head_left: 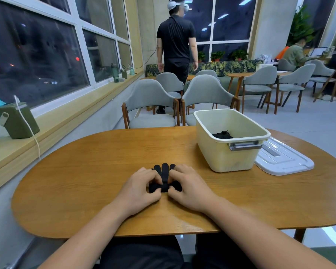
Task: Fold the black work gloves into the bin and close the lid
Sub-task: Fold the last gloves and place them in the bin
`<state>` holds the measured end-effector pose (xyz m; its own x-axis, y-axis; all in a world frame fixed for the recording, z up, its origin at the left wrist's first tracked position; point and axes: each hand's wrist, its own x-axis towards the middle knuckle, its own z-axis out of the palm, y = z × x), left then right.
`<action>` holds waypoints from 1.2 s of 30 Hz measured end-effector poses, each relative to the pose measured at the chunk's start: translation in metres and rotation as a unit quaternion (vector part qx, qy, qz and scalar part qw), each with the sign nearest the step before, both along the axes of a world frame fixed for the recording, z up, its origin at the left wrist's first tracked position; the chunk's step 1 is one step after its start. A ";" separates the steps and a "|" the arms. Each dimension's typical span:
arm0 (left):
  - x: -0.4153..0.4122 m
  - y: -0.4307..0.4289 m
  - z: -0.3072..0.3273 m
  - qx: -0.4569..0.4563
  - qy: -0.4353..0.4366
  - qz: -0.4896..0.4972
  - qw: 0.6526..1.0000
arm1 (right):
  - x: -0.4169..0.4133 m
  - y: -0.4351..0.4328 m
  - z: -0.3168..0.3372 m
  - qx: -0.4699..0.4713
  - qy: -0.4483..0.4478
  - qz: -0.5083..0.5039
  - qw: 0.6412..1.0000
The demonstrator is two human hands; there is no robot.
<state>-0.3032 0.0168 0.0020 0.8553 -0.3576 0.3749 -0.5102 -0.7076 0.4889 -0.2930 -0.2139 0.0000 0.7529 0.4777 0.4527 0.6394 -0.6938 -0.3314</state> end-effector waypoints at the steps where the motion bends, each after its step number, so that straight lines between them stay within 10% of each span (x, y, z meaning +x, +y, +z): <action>1: 0.001 0.000 -0.001 -0.002 -0.003 0.002 1.000 | 0.000 0.000 -0.001 0.005 0.001 -0.006 1.000; 20: 0.023 -0.003 -0.012 -0.005 0.000 0.083 0.997 | 0.006 -0.002 -0.007 -0.047 -0.107 -0.005 0.993; 36: 0.017 -0.004 -0.011 0.054 -0.133 0.043 0.989 | 0.005 0.000 -0.006 -0.090 -0.020 -0.049 0.995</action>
<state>-0.2867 0.0132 -0.0091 0.7607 -0.3382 0.5540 -0.5467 -0.7940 0.2659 -0.2884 -0.2140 -0.0061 0.7830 0.4790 0.3968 0.5760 -0.7991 -0.1721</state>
